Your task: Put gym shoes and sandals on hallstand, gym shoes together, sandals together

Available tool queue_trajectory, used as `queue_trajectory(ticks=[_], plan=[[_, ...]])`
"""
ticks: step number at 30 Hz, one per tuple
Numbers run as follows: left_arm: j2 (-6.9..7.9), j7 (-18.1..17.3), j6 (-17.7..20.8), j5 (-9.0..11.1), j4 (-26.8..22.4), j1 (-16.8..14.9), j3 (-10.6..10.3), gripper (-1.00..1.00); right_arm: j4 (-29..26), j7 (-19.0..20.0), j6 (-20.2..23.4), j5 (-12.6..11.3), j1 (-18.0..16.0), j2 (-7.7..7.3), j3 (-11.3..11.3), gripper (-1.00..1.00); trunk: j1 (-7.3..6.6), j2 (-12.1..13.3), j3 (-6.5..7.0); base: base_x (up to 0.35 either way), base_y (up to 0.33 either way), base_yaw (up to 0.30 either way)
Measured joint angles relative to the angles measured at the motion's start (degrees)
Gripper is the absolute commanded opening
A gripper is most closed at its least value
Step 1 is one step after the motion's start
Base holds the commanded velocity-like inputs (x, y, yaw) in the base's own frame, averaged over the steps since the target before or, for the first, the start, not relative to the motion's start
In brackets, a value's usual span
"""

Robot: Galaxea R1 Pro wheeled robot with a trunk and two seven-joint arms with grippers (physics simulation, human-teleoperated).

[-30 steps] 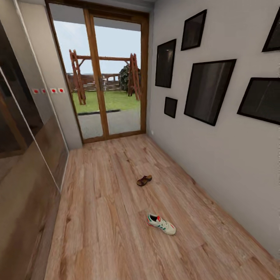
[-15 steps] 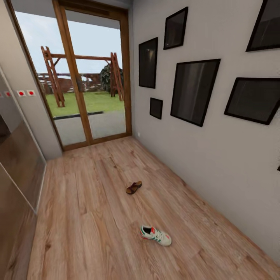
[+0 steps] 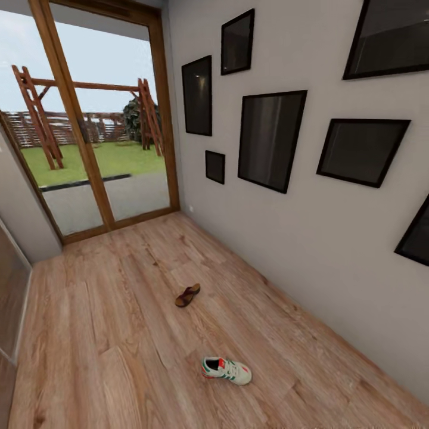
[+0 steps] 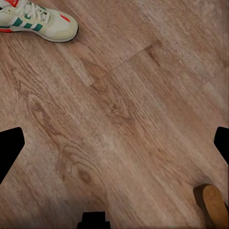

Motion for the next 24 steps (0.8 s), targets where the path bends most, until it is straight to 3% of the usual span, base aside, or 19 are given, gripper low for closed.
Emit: queue_trajectory(ticks=[24], plan=[[-0.04, 0.0, 0.0, -0.1, 0.0, 0.0, -0.2, 1.0, 0.0, 0.0, 0.0, 0.0, 0.0, 0.0, 0.0, 1.0, 0.0, 0.0, 0.0, 0.001, 0.0, -0.268]])
